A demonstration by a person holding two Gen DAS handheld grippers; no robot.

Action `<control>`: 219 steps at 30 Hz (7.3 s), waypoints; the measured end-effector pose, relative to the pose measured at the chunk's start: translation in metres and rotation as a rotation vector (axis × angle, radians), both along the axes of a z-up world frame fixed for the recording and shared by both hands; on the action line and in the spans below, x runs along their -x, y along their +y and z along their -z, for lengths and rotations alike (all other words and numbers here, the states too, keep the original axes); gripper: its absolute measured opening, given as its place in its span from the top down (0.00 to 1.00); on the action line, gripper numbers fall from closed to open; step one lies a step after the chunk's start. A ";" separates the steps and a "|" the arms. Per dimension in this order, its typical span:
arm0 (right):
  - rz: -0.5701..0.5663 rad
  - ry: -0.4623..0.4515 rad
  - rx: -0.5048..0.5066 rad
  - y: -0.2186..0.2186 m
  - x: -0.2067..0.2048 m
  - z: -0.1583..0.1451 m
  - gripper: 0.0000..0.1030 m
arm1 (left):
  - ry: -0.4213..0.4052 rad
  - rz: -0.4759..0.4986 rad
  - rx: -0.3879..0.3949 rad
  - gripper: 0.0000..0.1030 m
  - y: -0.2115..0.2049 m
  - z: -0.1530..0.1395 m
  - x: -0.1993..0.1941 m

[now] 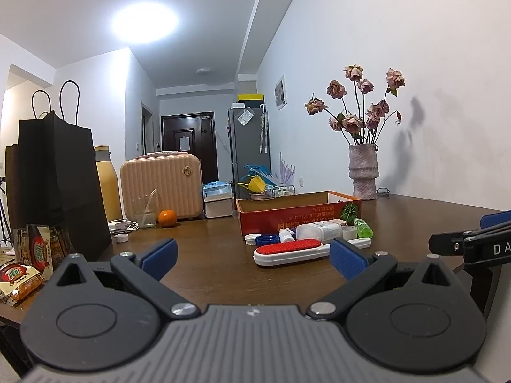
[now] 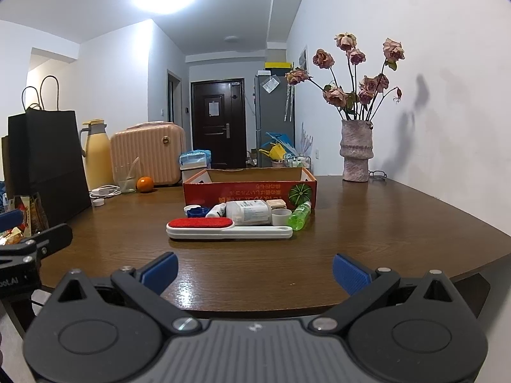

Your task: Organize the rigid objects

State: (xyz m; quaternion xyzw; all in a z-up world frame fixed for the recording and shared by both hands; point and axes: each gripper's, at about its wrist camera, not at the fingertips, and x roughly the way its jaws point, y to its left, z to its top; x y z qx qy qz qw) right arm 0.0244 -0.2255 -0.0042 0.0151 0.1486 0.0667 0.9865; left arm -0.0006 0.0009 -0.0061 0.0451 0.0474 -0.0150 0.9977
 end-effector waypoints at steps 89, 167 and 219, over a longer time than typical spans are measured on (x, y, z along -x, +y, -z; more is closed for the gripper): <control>-0.104 0.110 -0.404 -0.096 -0.397 -0.052 0.87 | 0.337 0.145 0.445 0.51 0.016 -0.084 -0.420; -0.057 -0.184 0.030 -0.044 -0.143 -0.005 0.00 | -0.050 0.023 0.039 0.00 0.024 -0.019 -0.123; 0.014 0.350 -0.102 -0.066 -0.399 0.050 0.56 | 0.545 0.065 0.206 0.35 0.012 0.045 -0.414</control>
